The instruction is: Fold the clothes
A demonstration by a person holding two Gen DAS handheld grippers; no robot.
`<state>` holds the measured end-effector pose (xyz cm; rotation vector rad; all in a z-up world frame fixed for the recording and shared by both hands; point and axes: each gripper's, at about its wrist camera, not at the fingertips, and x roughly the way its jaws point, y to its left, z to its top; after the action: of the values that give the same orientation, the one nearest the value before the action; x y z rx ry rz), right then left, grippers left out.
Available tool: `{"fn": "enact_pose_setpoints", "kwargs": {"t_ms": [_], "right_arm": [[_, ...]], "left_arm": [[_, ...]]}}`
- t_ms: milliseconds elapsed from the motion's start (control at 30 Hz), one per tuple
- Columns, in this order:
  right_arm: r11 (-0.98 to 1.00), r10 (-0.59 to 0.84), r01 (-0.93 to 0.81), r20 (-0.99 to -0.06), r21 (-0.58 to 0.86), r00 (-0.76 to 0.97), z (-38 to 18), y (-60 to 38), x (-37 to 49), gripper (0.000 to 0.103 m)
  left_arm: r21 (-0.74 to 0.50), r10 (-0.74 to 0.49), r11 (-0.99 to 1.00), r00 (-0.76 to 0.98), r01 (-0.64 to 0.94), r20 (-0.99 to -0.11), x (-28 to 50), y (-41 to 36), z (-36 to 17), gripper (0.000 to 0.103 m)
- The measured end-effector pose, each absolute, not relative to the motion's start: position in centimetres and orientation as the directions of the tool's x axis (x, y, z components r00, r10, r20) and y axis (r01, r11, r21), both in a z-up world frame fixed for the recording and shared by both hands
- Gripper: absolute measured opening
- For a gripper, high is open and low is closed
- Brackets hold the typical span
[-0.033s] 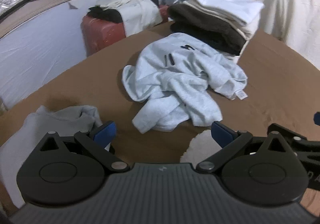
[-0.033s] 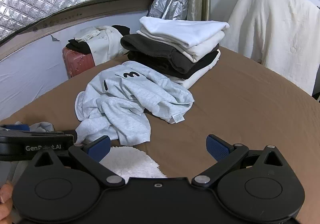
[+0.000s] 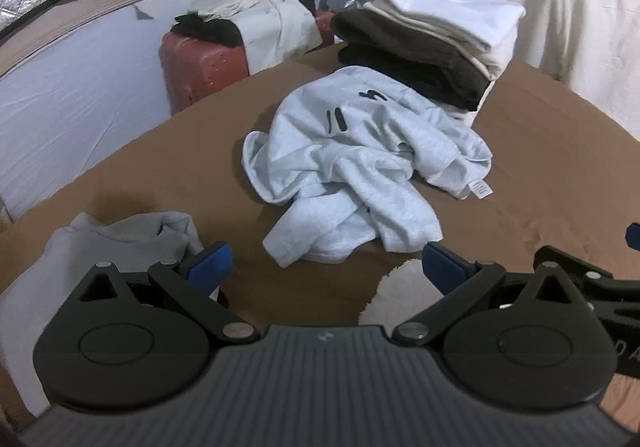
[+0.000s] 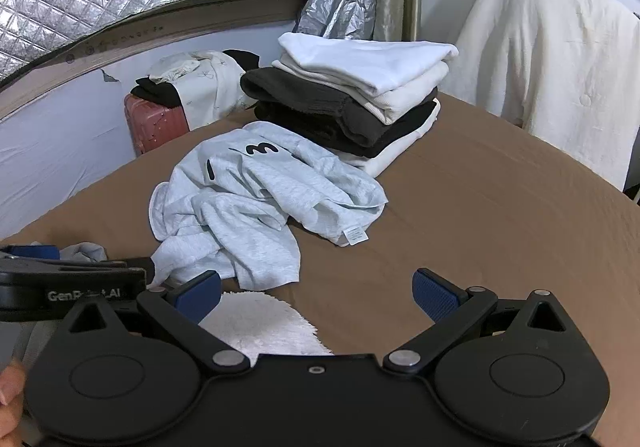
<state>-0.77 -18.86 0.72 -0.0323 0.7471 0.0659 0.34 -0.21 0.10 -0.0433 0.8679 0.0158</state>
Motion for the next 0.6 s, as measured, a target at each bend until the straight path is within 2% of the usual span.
{"fn": "enact_pose_setpoints", "kwargs": {"t_ms": [233, 400, 600], "right_arm": [[0.997, 0.076, -0.064, -0.668, 0.042, 0.74, 0.6, -19.4, -0.7, 0.103], [0.998, 0.06, -0.061, -0.675, 0.023, 0.736, 0.8, -19.8, -0.7, 0.103], [0.998, 0.051, -0.053, -0.676, 0.018, 0.735, 1.0, -19.9, -0.6, 0.103]], "left_arm": [[-0.017, 0.045, 0.996, 0.632, -0.091, -0.774, 1.2, -0.8, 0.6, 0.103], [-0.047, -0.018, 0.999, 0.689, -0.024, -0.724, 0.0, 0.5, -0.1, 0.103], [-0.058, -0.038, 0.998, 0.692, -0.005, -0.721, 0.0, 0.0, 0.2, 0.103]]}}
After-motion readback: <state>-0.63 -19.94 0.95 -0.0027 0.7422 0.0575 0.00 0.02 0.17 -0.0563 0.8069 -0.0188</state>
